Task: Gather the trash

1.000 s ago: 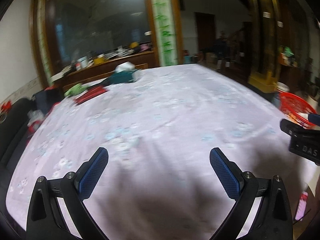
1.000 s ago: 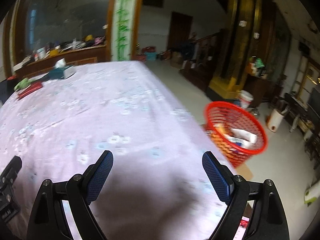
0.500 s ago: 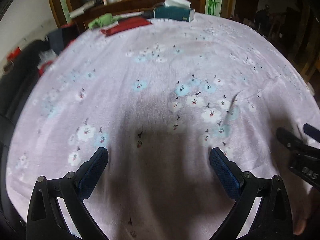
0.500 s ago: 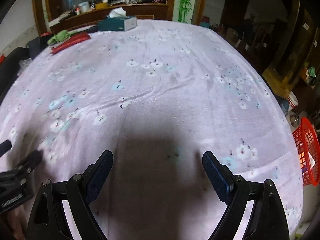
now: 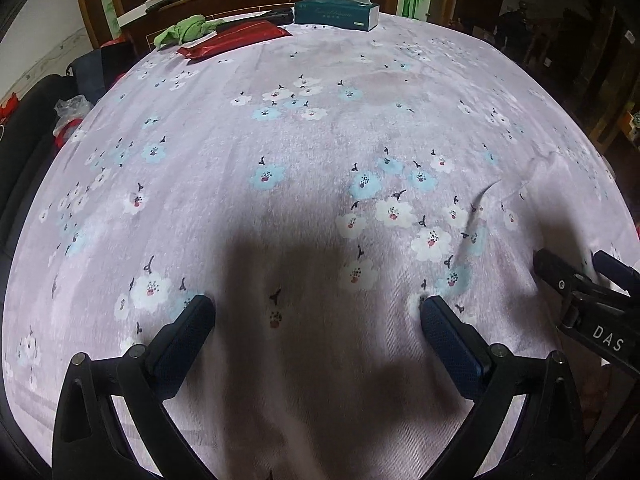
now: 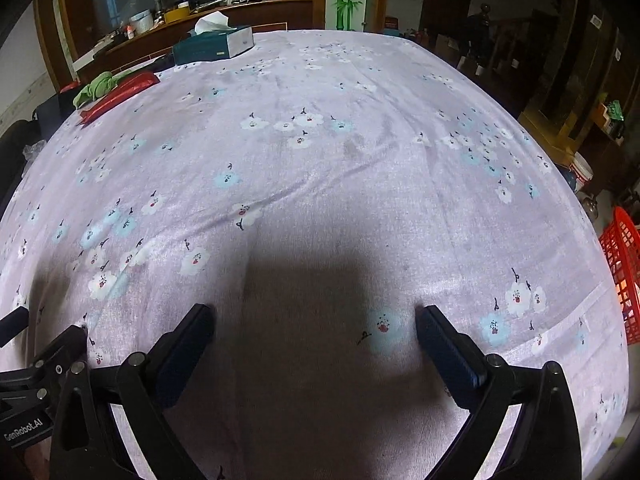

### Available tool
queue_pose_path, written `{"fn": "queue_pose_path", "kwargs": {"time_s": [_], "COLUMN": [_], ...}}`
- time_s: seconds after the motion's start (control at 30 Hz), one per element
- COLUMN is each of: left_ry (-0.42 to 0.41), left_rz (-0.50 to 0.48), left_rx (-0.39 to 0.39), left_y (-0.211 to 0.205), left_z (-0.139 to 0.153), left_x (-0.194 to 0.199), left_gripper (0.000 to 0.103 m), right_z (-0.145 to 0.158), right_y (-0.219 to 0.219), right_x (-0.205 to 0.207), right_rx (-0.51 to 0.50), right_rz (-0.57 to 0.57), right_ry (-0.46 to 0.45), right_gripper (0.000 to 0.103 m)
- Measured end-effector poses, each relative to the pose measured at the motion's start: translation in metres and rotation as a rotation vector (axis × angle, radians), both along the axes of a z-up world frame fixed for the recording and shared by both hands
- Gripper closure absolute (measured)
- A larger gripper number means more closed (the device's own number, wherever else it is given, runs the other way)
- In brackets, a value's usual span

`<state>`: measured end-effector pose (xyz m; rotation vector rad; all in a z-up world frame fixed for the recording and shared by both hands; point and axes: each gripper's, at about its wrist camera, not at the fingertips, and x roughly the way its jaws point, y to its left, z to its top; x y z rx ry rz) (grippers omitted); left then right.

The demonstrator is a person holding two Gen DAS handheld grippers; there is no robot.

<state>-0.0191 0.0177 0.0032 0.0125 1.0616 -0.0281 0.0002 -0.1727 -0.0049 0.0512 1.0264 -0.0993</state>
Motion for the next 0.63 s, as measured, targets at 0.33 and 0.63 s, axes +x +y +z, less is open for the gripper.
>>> {"fn": "queue_pose_path", "kwargs": {"time_s": [0.33,0.63], "left_ry": [-0.041,-0.046], "left_rz": [0.011,-0.031], "left_rx": [-0.001,0.004], "left_y": [0.000,-0.018], "left_z": [0.000,-0.002], "left_x": [0.003,0.007], "left_gripper": [0.000,0.000], "right_z": [0.000,0.000], "right_y": [0.000,0.000], "right_x": [0.000,0.000], "right_rx": [0.000,0.000], "right_rz": [0.000,0.000], "right_ry": [0.000,0.000], "right_gripper": [0.000,0.000]}}
